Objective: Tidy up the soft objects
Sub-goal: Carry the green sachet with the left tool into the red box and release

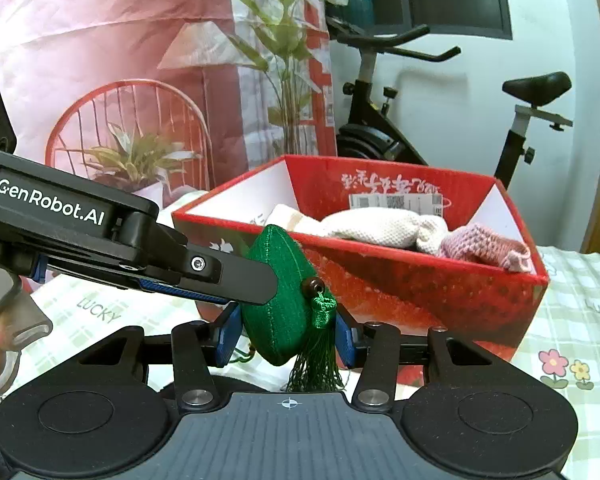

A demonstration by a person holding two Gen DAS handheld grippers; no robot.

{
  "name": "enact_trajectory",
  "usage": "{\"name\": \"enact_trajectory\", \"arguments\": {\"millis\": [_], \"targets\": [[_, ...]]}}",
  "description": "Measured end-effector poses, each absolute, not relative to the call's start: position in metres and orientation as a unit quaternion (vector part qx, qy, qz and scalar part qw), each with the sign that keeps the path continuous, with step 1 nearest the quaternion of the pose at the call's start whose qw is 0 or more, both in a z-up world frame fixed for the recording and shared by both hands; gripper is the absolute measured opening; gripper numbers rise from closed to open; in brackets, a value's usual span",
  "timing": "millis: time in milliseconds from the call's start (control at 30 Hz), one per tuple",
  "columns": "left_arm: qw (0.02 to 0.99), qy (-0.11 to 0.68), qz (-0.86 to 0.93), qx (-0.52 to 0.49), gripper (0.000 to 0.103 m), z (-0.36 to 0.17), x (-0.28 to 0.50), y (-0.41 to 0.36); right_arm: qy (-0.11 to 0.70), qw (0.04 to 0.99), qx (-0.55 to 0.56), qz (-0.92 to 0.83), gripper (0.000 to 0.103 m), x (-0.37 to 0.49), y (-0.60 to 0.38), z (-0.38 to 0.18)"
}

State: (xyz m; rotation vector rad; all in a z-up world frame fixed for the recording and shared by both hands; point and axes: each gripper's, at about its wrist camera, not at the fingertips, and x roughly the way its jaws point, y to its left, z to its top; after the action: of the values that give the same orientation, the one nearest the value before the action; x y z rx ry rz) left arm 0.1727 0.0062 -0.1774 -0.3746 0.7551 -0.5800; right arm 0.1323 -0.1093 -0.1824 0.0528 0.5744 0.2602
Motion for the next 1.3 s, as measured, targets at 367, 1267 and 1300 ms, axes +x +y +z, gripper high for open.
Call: {"name": "enact_trajectory", "arguments": {"millis": [367, 1267, 1300], "targets": [[0.881, 0.338, -0.285, -0.169, 0.039, -0.161, 0.170, 0.004, 0.259, 0.957, 0.017, 0.128, 0.044, 0.125, -0.110, -0.163], [0.912, 0.234, -0.282, -0.186, 0.039, -0.093, 0.228, 0.027, 0.167, 0.970, -0.040, 0.172, 0.044, 0.213, -0.105, -0.071], [0.914, 0.229, -0.281, -0.185, 0.039, -0.091, 0.231, 0.027, 0.162, 0.970, -0.045, 0.173, 0.044, 0.217, -0.104, -0.069]]}}
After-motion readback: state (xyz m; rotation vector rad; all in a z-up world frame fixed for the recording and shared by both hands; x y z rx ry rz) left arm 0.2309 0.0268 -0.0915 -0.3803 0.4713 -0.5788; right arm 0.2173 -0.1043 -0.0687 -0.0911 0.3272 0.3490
